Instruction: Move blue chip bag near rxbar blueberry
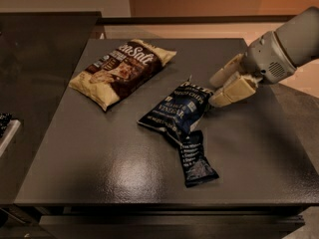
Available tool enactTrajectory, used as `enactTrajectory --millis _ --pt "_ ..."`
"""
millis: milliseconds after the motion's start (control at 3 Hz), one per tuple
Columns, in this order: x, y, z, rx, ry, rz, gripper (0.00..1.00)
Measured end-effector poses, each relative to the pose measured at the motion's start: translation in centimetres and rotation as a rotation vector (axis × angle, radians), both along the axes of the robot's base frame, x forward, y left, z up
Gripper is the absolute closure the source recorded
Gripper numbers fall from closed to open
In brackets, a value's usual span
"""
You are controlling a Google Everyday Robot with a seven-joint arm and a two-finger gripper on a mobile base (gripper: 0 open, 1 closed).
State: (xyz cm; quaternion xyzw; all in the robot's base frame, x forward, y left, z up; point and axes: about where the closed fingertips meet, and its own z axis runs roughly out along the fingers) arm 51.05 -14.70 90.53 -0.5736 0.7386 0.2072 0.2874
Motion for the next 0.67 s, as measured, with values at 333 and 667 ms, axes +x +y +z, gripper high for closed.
enactTrajectory --millis 333,667 --pt "0.01 0.14 -0.03 0.000 0.000 0.002 0.00" --pt "0.01 0.14 -0.03 0.000 0.000 0.002 0.00"
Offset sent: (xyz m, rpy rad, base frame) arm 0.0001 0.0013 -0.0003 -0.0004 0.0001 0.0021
